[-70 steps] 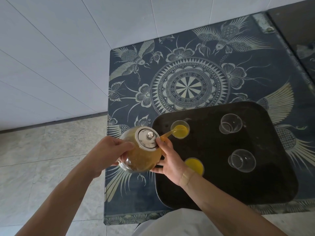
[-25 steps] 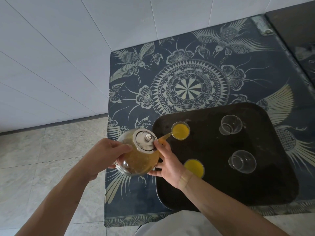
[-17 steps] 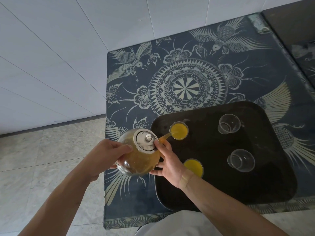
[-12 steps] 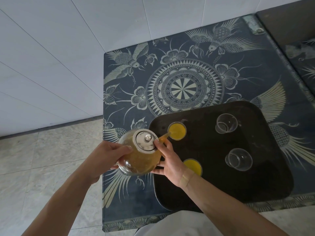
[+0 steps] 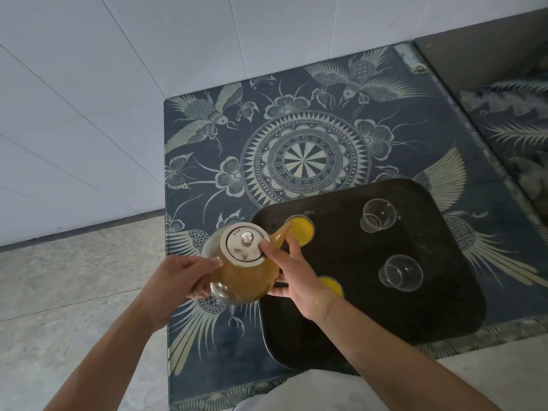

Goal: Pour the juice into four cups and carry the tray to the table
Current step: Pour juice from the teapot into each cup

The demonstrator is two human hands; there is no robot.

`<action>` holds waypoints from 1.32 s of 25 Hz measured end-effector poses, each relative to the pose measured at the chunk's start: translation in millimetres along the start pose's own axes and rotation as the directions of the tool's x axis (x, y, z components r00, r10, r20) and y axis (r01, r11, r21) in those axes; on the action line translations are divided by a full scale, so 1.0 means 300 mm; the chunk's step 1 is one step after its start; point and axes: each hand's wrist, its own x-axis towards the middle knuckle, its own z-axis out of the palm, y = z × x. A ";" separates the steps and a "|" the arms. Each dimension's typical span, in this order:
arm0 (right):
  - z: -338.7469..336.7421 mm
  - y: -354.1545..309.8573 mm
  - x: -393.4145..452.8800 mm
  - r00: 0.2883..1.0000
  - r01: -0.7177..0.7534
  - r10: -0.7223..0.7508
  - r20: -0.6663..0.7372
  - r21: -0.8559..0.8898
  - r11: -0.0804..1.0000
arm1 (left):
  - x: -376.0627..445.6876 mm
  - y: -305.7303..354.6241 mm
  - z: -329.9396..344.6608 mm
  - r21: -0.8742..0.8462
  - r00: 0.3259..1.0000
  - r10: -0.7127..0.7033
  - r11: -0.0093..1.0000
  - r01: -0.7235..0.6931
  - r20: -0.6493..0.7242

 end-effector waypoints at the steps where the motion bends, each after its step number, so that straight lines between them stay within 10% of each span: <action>1: 0.004 -0.004 -0.006 1.000 0.007 -0.007 -0.010 -0.005 1.000 | -0.005 0.002 -0.005 -0.017 1.000 0.022 1.000 -0.021 0.018; 17: -0.129 -0.173 -0.158 0.983 0.154 -0.164 -0.087 -0.102 0.983 | -0.069 0.139 0.139 -0.058 0.967 0.232 0.972 -0.227 0.106; 33: -0.427 -0.239 -0.194 0.996 0.089 -0.086 0.039 -0.086 0.992 | -0.119 0.246 0.463 -0.013 0.990 0.138 0.990 -0.139 -0.022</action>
